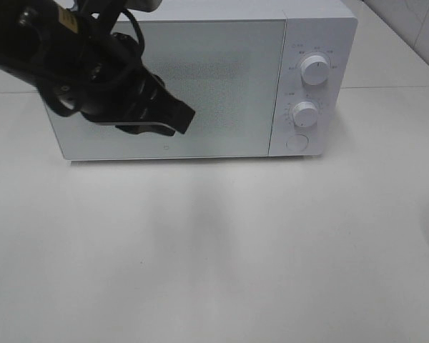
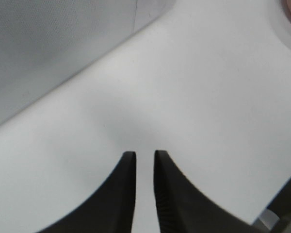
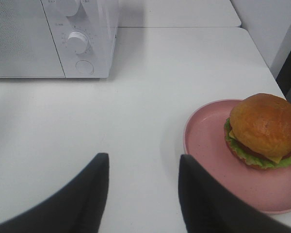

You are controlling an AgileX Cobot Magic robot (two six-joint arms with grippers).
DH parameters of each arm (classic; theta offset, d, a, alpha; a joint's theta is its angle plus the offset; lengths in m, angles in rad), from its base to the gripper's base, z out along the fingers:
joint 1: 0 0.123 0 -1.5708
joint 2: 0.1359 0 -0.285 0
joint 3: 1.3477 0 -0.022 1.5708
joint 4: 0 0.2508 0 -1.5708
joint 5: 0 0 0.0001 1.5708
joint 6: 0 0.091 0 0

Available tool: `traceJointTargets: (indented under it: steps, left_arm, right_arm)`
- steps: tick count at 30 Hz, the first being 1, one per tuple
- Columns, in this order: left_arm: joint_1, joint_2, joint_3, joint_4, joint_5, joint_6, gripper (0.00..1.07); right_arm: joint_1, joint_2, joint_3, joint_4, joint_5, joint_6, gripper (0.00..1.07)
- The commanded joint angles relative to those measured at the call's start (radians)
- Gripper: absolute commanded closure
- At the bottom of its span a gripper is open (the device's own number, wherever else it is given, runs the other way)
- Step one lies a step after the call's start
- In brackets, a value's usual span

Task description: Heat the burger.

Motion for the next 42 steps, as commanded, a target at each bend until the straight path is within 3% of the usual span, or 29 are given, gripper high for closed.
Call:
traceJointTargets:
  steps: [1,2,3,4,5,6,11,16,21,25,27,31,37,42]
  left_arm:
    - [-0.006,-0.063,-0.005,0.013,0.170,-0.090,0.58]
    - [-0.006,-0.063,-0.005,0.013,0.170,-0.090,0.58]
    - [-0.006,-0.082,-0.005,0.043,0.210,-0.176,0.47]
    - [-0.006,-0.086,-0.005,0.060,0.227,-0.205,0.22]
    - [-0.006,-0.086,-0.005,0.060,0.227,-0.205,0.22]
    - [-0.005,-0.102,-0.005,0.109,0.271,-0.221,0.01]
    - [0.028,-0.122,-0.005,0.122,0.324,-0.219,0.01]
    - [0.133,-0.129,-0.005,0.110,0.390,-0.204,0.01]
    - [0.292,-0.129,-0.005,0.081,0.464,-0.129,0.01]
    - [0.377,-0.129,-0.005,0.073,0.485,-0.112,0.01]
    - [0.465,-0.129,-0.005,0.084,0.499,-0.105,0.01]
    - [0.534,-0.129,-0.005,0.108,0.501,-0.087,0.01]
    - [0.701,-0.127,-0.005,0.110,0.502,0.029,0.01]
    - [0.770,-0.128,-0.005,0.116,0.511,0.051,0.01]
  right_arm:
    - [-0.003,-0.031,0.003,0.003,-0.007,-0.014,0.63]
    - [-0.003,-0.031,0.003,0.003,-0.007,-0.014,0.63]
    - [-0.003,-0.031,0.003,0.003,-0.007,-0.014,0.63]
    - [-0.003,-0.031,0.003,0.003,-0.007,-0.014,0.63]
    - [-0.003,-0.031,0.003,0.003,-0.007,-0.014,0.63]
    - [-0.003,-0.031,0.003,0.003,-0.007,-0.014,0.63]
    - [-0.003,-0.031,0.003,0.003,-0.007,-0.014,0.63]
    - [-0.003,-0.031,0.003,0.003,-0.007,-0.014,0.63]
    - [-0.003,-0.031,0.003,0.003,-0.007,-0.014,0.63]
    - [-0.003,-0.031,0.003,0.003,-0.007,-0.014,0.63]
    - [-0.003,-0.031,0.003,0.003,-0.007,-0.014,0.63]
    - [-0.003,-0.031,0.003,0.003,-0.007,-0.014,0.63]
    - [-0.003,-0.031,0.003,0.003,-0.007,-0.014,0.63]
    - [-0.003,-0.031,0.003,0.003,-0.007,-0.014,0.63]
